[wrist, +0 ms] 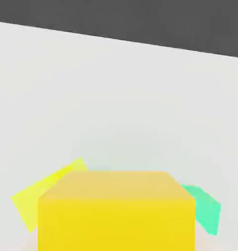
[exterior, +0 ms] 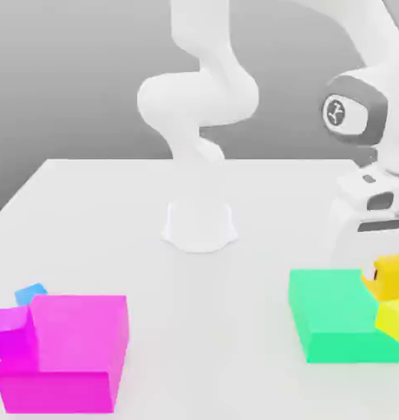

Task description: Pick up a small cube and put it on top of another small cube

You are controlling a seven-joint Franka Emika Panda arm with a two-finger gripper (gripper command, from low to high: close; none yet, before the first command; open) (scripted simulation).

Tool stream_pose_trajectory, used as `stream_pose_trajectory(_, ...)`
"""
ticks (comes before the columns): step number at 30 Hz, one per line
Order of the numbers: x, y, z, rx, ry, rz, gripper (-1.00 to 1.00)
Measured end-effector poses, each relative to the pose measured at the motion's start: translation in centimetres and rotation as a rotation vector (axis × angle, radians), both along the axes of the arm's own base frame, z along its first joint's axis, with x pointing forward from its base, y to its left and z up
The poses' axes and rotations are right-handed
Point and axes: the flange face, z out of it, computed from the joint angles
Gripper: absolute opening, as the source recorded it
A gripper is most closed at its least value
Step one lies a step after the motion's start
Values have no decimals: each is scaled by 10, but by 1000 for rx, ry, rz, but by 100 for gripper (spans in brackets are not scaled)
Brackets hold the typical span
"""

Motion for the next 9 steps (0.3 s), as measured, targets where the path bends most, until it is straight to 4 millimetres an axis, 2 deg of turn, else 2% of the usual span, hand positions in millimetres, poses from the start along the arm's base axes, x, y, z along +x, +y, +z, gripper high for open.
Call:
stream_pose_trajectory(1, 0, 3, -8, -1, -1, 0, -100)
stream_pose_trajectory(3, 9, -7, -32, -3, -2, -32, -100)
stream_pose_trajectory(4, 9, -7, -45, -2, -1, -32, 100)
stream_pose_trajectory(9, 9, -7, -45, -2, -1, -32, 100)
